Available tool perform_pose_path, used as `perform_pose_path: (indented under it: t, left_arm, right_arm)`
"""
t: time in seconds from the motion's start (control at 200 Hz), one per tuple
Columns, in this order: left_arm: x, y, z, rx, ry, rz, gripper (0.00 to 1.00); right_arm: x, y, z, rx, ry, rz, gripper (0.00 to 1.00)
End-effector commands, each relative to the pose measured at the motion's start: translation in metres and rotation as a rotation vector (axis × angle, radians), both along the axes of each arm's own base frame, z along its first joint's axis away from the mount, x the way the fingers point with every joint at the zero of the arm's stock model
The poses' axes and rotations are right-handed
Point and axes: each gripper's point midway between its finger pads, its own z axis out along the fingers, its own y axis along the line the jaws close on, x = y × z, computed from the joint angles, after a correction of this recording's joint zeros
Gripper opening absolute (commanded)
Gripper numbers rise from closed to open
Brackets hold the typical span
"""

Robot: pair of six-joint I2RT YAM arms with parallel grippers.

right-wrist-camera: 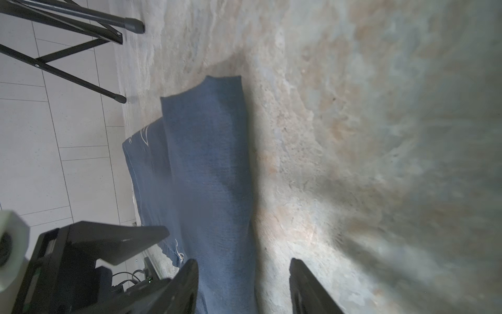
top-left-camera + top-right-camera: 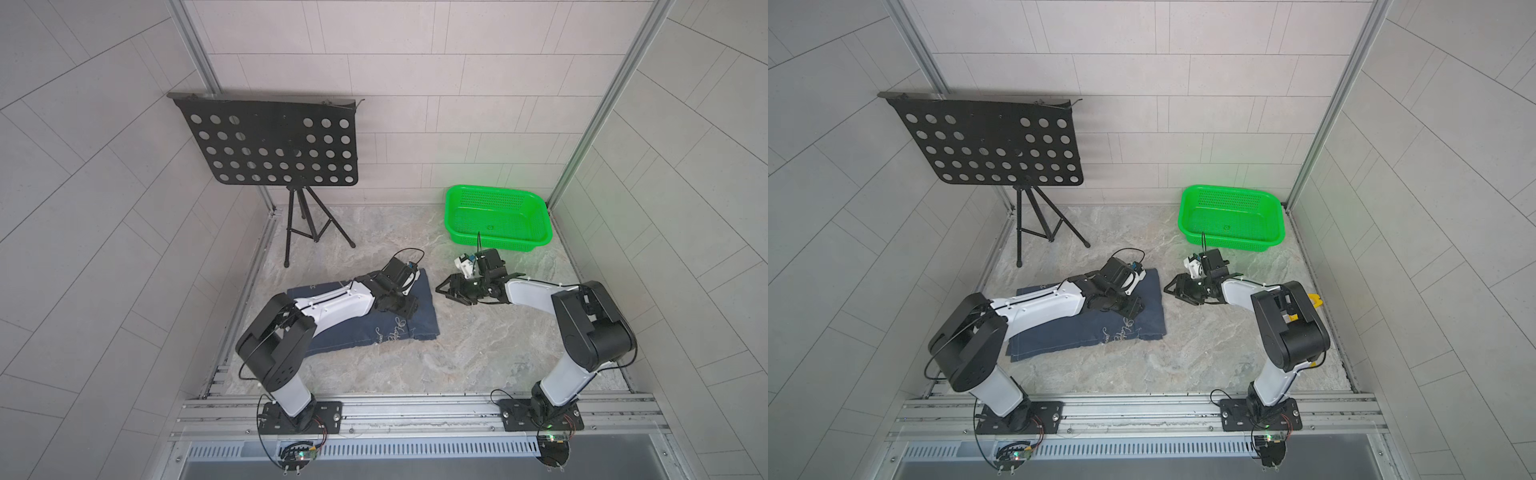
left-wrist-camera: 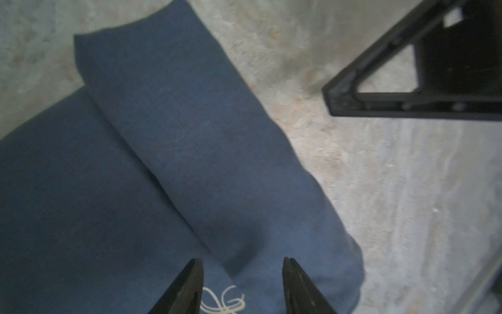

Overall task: Roll up the pillowcase
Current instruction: Roll the pillowcase at the center of the board.

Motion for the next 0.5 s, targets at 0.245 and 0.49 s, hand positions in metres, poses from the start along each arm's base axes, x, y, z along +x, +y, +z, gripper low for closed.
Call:
perform_pose_path:
  t: [0.245, 0.49]
  left_arm:
    - [0.009, 0.006, -0.029, 0.084, -0.006, -0.011, 0.53]
    - [0.006, 0.013, -0.039, 0.104, 0.018, -0.005, 0.53]
  right_arm:
    - [0.006, 0.032, -0.024, 0.116, 0.065, 0.030, 0.57]
    - [0.007, 0.050, -0.024, 0.212, 0.071, 0.058, 0.39]
